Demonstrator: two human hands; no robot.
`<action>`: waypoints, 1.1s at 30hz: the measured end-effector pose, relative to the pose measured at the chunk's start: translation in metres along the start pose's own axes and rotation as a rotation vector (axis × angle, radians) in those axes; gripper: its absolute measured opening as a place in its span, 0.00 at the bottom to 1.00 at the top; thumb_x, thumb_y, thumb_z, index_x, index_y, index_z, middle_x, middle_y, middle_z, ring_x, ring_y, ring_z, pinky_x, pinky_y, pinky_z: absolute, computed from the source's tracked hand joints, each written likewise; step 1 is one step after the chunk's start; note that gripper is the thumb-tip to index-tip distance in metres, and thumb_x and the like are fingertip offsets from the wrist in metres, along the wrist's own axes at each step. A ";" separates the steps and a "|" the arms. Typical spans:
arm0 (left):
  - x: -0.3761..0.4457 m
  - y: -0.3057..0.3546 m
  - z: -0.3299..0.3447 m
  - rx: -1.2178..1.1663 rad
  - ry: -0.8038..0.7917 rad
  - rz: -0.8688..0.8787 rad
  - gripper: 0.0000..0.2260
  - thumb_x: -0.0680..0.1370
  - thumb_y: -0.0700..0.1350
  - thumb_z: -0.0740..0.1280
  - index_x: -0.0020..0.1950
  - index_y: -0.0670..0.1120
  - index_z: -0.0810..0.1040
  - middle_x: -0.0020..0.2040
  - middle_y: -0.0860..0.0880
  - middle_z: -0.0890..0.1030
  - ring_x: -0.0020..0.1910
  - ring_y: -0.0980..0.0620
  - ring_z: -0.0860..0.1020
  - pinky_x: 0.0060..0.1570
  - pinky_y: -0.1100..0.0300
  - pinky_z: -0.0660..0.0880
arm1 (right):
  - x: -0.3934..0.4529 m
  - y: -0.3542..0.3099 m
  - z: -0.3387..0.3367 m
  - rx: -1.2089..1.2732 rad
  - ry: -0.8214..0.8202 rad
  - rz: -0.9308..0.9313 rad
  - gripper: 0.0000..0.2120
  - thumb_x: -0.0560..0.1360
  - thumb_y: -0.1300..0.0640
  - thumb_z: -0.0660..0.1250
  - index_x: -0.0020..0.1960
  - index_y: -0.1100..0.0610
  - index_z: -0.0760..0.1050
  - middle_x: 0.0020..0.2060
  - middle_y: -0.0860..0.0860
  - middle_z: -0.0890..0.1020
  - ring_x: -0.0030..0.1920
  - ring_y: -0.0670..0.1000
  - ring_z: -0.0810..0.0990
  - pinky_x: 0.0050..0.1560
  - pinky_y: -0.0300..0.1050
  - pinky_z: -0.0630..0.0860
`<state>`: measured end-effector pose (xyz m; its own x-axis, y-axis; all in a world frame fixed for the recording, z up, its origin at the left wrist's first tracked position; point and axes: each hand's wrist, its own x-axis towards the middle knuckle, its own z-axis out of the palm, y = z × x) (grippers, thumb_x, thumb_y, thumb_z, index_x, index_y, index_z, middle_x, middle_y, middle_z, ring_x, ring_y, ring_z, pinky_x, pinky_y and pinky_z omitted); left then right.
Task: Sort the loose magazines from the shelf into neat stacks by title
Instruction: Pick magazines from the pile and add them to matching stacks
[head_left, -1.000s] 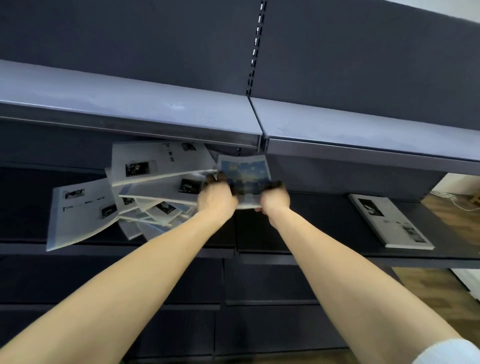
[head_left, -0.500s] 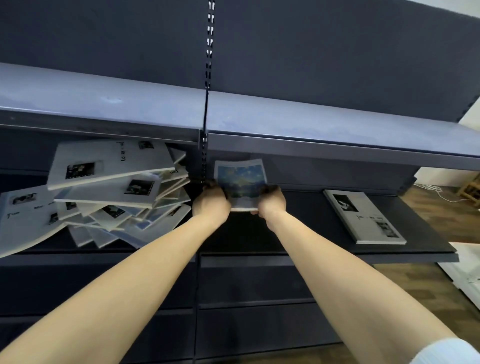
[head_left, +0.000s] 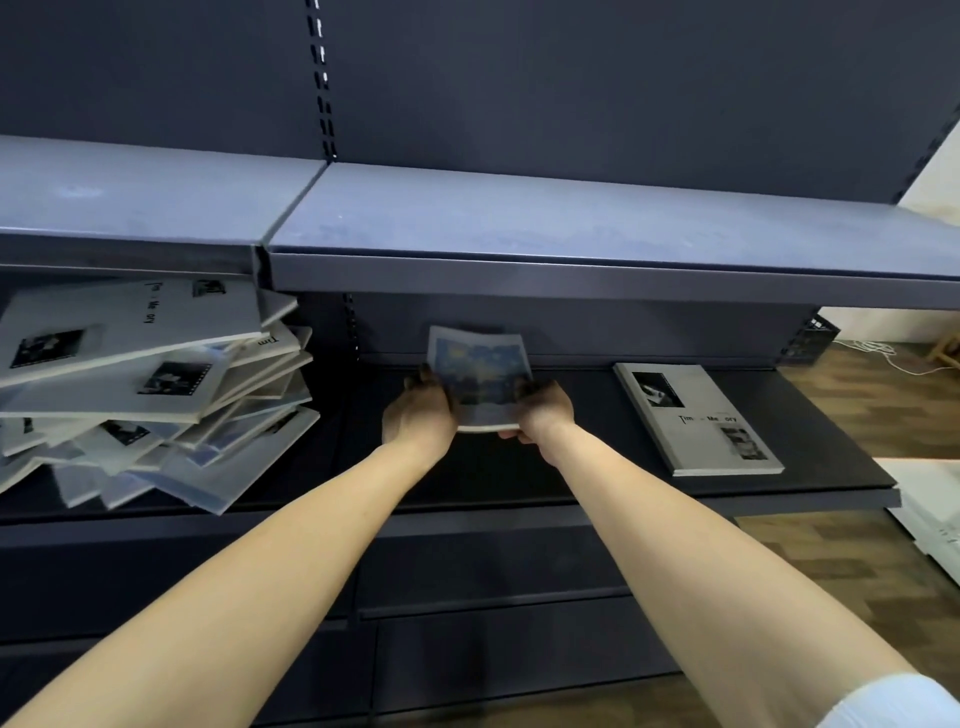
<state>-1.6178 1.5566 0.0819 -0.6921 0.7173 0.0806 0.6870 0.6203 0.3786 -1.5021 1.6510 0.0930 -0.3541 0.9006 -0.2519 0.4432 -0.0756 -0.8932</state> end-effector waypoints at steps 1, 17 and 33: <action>0.001 0.007 0.003 0.000 -0.008 -0.004 0.21 0.84 0.50 0.53 0.75 0.42 0.60 0.67 0.38 0.71 0.57 0.39 0.77 0.42 0.54 0.69 | 0.003 0.003 -0.006 -0.002 -0.001 0.000 0.09 0.83 0.56 0.57 0.60 0.56 0.70 0.53 0.55 0.82 0.30 0.53 0.83 0.24 0.39 0.74; -0.011 0.063 0.061 -0.017 -0.089 -0.140 0.22 0.84 0.46 0.51 0.78 0.45 0.54 0.72 0.40 0.66 0.62 0.41 0.75 0.49 0.52 0.73 | 0.032 0.046 -0.063 0.017 -0.170 0.071 0.18 0.78 0.57 0.69 0.65 0.58 0.68 0.52 0.53 0.80 0.38 0.50 0.82 0.33 0.40 0.76; 0.010 0.041 0.107 -0.122 -0.205 -0.180 0.26 0.84 0.54 0.54 0.79 0.47 0.51 0.75 0.37 0.58 0.68 0.37 0.69 0.60 0.46 0.71 | 0.065 0.089 -0.035 -0.382 -0.176 -0.065 0.29 0.71 0.51 0.76 0.68 0.55 0.72 0.62 0.52 0.79 0.63 0.55 0.77 0.62 0.47 0.75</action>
<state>-1.5730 1.6227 -0.0001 -0.7329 0.6558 -0.1813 0.5168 0.7098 0.4787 -1.4566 1.7177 0.0101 -0.5123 0.8089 -0.2886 0.6764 0.1730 -0.7159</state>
